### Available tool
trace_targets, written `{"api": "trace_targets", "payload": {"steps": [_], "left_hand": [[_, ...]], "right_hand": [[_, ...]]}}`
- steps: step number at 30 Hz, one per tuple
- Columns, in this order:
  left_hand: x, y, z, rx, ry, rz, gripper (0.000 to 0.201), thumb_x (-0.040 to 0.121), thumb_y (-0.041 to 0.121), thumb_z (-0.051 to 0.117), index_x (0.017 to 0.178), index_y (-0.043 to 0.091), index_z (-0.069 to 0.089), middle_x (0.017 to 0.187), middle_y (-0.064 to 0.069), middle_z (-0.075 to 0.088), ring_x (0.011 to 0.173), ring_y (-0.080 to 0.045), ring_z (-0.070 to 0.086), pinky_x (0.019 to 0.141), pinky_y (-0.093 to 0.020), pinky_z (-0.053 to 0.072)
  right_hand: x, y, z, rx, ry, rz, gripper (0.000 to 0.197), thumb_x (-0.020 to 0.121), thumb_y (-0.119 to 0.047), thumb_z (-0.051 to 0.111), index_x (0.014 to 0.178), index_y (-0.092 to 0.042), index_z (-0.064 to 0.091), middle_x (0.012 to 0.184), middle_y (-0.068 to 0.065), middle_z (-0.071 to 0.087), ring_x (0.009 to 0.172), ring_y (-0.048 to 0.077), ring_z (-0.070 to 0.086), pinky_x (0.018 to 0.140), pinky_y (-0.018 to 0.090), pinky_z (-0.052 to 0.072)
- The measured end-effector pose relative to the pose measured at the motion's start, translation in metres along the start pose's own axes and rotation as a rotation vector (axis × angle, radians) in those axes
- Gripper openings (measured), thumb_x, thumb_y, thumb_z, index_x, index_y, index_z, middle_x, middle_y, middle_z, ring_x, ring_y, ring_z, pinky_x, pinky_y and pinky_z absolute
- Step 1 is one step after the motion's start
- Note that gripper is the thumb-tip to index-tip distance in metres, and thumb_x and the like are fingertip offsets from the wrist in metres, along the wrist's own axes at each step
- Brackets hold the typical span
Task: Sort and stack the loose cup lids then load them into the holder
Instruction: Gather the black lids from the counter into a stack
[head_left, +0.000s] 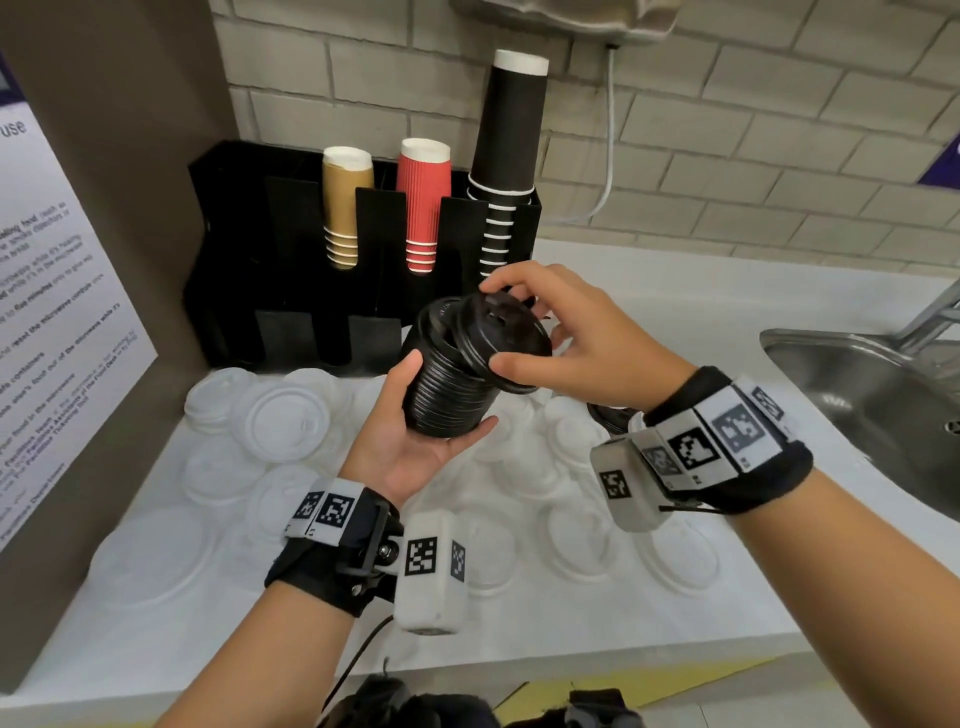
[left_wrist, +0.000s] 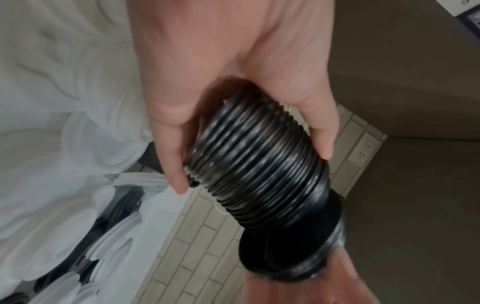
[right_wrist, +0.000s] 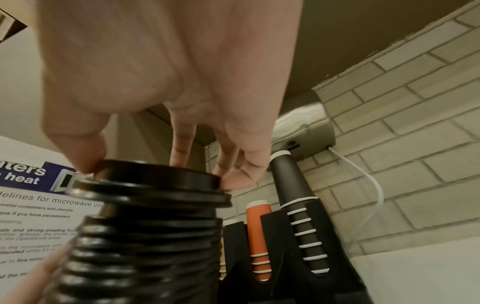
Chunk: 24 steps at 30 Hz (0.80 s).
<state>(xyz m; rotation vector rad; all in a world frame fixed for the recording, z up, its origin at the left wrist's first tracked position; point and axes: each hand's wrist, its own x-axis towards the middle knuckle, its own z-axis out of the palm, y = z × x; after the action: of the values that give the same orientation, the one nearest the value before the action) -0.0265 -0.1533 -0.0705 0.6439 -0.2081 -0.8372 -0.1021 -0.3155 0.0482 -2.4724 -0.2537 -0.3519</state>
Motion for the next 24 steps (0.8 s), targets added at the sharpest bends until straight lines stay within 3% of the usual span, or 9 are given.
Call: {"api": "trace_targets", "payload": {"steps": [3, 6, 13, 18, 24], "left_hand": [[-0.002, -0.001, -0.002, 0.024, 0.0, -0.019, 0.067, 0.062, 0.048, 0.078, 0.12, 0.015, 0.067, 0.128, -0.018, 0.063, 0.121, -0.034, 0.059, 0.088, -0.048, 0.055], [-0.004, -0.001, -0.002, 0.035, -0.007, -0.036, 0.069, 0.064, 0.045, 0.077, 0.124, 0.015, 0.062, 0.129, -0.018, 0.062, 0.122, -0.036, 0.058, 0.091, -0.051, 0.053], [-0.005, 0.0, -0.005, -0.029, 0.008, -0.034, 0.07, 0.063, 0.046, 0.077, 0.124, 0.014, 0.063, 0.129, -0.019, 0.062, 0.122, -0.036, 0.058, 0.088, -0.049, 0.055], [-0.003, 0.0, -0.003, -0.052, -0.023, -0.035, 0.064, 0.06, 0.048, 0.082, 0.113, 0.013, 0.073, 0.128, -0.02, 0.062, 0.121, -0.036, 0.058, 0.086, -0.048, 0.056], [-0.002, -0.004, -0.001, -0.072, -0.053, -0.049, 0.086, 0.051, 0.049, 0.091, 0.123, 0.011, 0.064, 0.131, -0.022, 0.06, 0.122, -0.037, 0.057, 0.085, -0.048, 0.056]], "right_hand": [[0.013, -0.002, 0.005, 0.024, -0.037, 0.013, 0.047, 0.079, -0.021, 0.074, 0.123, -0.027, 0.055, 0.109, -0.007, 0.054, 0.094, -0.004, 0.051, 0.077, 0.006, 0.04], [0.023, -0.004, 0.007, 0.061, -0.088, 0.029, 0.044, 0.079, -0.015, 0.072, 0.121, -0.024, 0.059, 0.109, -0.001, 0.06, 0.093, 0.012, 0.059, 0.081, 0.023, 0.05], [0.027, -0.005, 0.011, 0.009, -0.113, 0.012, 0.053, 0.076, -0.017, 0.075, 0.124, -0.028, 0.057, 0.113, 0.001, 0.054, 0.099, 0.005, 0.052, 0.082, 0.012, 0.042], [0.026, -0.008, 0.012, 0.019, -0.11, 0.005, 0.053, 0.076, -0.015, 0.076, 0.124, -0.026, 0.057, 0.113, 0.001, 0.053, 0.1, 0.007, 0.05, 0.086, 0.017, 0.044], [0.023, -0.004, 0.011, 0.041, -0.138, 0.019, 0.052, 0.079, -0.018, 0.075, 0.126, -0.028, 0.054, 0.111, -0.008, 0.051, 0.102, 0.006, 0.049, 0.085, 0.019, 0.043]]}}
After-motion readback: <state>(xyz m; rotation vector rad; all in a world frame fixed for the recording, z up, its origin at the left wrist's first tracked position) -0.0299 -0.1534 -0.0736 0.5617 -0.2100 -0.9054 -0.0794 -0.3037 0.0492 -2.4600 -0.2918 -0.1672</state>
